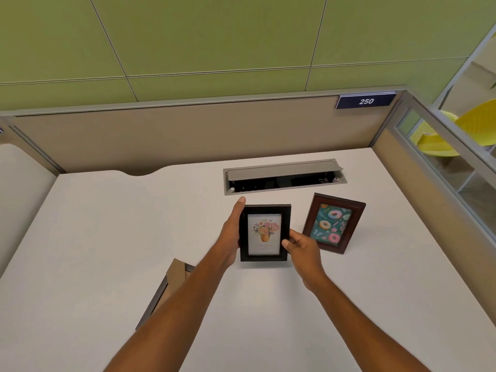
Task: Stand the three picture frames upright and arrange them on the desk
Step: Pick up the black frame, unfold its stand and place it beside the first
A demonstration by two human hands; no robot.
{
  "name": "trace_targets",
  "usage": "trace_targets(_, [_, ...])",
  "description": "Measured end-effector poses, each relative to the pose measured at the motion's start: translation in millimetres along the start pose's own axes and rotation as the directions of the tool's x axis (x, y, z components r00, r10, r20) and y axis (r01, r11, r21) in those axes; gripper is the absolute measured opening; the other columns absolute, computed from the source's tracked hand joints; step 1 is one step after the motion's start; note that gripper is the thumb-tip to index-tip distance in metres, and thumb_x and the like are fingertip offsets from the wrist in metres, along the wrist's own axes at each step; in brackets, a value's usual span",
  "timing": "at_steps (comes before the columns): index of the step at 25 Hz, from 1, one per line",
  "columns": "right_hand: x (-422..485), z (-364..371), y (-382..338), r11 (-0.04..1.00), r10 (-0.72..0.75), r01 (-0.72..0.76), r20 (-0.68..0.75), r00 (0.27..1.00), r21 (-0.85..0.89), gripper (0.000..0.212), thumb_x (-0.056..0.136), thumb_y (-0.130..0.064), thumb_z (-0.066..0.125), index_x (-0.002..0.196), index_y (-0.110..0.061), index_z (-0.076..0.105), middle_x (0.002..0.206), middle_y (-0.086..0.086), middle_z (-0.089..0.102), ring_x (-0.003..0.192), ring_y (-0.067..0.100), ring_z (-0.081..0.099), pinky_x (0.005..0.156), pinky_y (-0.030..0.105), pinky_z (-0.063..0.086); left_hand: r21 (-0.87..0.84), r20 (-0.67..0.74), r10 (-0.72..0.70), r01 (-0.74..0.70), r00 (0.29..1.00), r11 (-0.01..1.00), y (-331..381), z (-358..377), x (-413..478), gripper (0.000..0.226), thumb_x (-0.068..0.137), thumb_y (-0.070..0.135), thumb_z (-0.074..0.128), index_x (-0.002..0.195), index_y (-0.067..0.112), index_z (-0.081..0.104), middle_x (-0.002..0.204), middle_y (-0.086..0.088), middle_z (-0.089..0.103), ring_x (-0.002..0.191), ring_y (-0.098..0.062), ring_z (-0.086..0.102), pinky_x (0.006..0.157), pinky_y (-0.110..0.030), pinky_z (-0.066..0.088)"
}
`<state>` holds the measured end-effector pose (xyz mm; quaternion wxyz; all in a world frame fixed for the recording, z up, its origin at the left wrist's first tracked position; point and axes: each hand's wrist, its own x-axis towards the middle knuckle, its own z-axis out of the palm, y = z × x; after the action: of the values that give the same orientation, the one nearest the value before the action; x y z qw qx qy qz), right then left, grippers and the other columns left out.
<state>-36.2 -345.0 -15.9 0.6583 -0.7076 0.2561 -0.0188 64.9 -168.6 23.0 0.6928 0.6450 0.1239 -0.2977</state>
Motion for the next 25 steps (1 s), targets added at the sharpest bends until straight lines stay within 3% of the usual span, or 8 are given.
trace_targets(3, [14.4, -1.5, 3.2, 0.999, -0.022, 0.019, -0.046, 0.999, -0.047, 0.043, 0.108, -0.001, 0.059, 0.149, -0.014, 0.064, 0.132, -0.002, 0.075, 0.126, 0.016, 0.066, 0.090, 0.006, 0.054, -0.013, -0.002, 0.001, -0.001, 1.000, 1.000, 1.3, 8.5, 19.6, 0.064, 0.093, 0.087, 0.050, 0.122, 0.039, 0.080, 0.113, 0.004, 0.088, 0.120, -0.026, 0.077, 0.103, -0.048, 0.058])
trace_targets(7, [33.0, -2.4, 6.6, 0.997, -0.012, 0.007, -0.074, 0.997, -0.074, 0.044, 0.108, -0.001, 0.057, 0.151, -0.012, 0.062, 0.140, 0.005, 0.073, 0.130, 0.017, 0.064, 0.104, 0.021, 0.051, -0.015, -0.003, -0.002, 0.002, 1.000, 1.000, 0.7, 15.7, 40.5, 0.058, 0.096, 0.084, 0.049, 0.120, 0.040, 0.078, 0.106, 0.008, 0.088, 0.118, -0.025, 0.076, 0.093, -0.043, 0.059])
trace_targets(12, [45.9, -0.5, 12.0, 0.997, -0.013, 0.007, -0.080, 0.997, -0.076, 0.044, 0.108, 0.001, 0.056, 0.149, -0.011, 0.063, 0.139, 0.005, 0.074, 0.130, 0.018, 0.066, 0.089, 0.001, 0.051, -0.006, -0.018, -0.013, 0.013, 1.000, 1.000, -1.8, 17.2, 56.9, 0.055, 0.098, 0.082, 0.049, 0.118, 0.039, 0.078, 0.103, 0.009, 0.088, 0.114, -0.023, 0.077, 0.090, -0.042, 0.059])
trace_targets(20, [51.4, 2.9, 21.7, 0.997, 0.023, -0.029, -0.080, 0.997, -0.071, 0.040, 0.110, -0.003, 0.056, 0.148, -0.012, 0.063, 0.130, -0.001, 0.072, 0.127, 0.018, 0.064, 0.082, 0.001, 0.051, 0.021, 0.036, -0.013, 0.012, 0.999, 1.000, -9.4, 7.5, 63.0, 0.061, 0.090, 0.089, 0.048, 0.113, 0.043, 0.082, 0.113, 0.006, 0.087, 0.120, -0.026, 0.077, 0.104, -0.050, 0.057])
trace_targets(23, [51.5, 3.3, 24.1, 0.996, 0.041, -0.047, -0.065, 0.997, -0.081, 0.040, 0.110, -0.005, 0.056, 0.149, -0.013, 0.063, 0.135, 0.004, 0.073, 0.130, 0.021, 0.065, 0.089, 0.007, 0.053, 0.056, 0.059, -0.006, 0.003, 0.998, 0.998, -6.9, 5.4, 59.5, 0.072, 0.079, 0.097, 0.049, 0.119, 0.045, 0.077, 0.114, 0.008, 0.087, 0.122, -0.027, 0.075, 0.112, -0.054, 0.055])
trace_targets(25, [48.8, 3.9, 24.2, 0.995, 0.046, -0.050, -0.054, 0.997, -0.090, 0.042, 0.110, -0.006, 0.057, 0.150, -0.016, 0.062, 0.139, 0.004, 0.072, 0.132, 0.020, 0.064, 0.095, 0.014, 0.051, 0.072, 0.078, -0.001, -0.005, 0.997, 0.997, -6.3, 3.9, 55.8, 0.078, 0.073, 0.100, 0.049, 0.124, 0.045, 0.072, 0.125, 0.004, 0.083, 0.128, -0.030, 0.073, 0.117, -0.058, 0.053])
